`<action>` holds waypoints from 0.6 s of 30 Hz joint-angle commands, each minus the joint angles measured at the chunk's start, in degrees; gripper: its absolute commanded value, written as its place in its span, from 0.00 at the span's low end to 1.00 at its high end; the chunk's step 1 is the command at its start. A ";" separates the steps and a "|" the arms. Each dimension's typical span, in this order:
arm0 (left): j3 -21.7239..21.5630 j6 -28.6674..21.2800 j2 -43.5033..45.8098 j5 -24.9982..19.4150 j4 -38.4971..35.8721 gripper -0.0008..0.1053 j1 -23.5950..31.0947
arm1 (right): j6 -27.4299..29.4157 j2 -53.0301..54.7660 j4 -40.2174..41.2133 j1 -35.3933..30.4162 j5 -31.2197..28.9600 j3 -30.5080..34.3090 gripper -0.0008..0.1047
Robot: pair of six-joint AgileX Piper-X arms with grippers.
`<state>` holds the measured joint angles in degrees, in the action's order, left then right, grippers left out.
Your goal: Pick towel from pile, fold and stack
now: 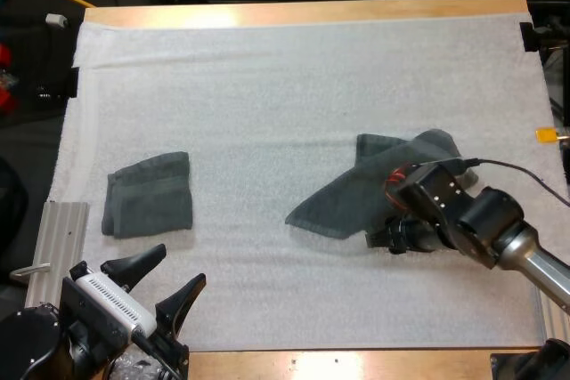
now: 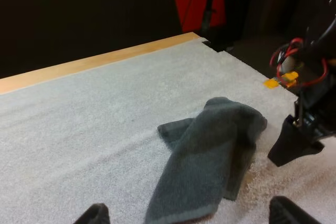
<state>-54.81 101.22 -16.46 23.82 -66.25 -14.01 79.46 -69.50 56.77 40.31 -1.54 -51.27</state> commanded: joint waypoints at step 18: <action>-0.27 0.16 -0.16 0.27 0.16 0.57 -0.27 | -0.41 -7.40 -2.60 -12.33 -10.67 1.14 0.51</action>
<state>-54.81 101.22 -16.46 23.82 -66.25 -14.01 79.07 -76.92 54.14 28.72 -12.82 -50.00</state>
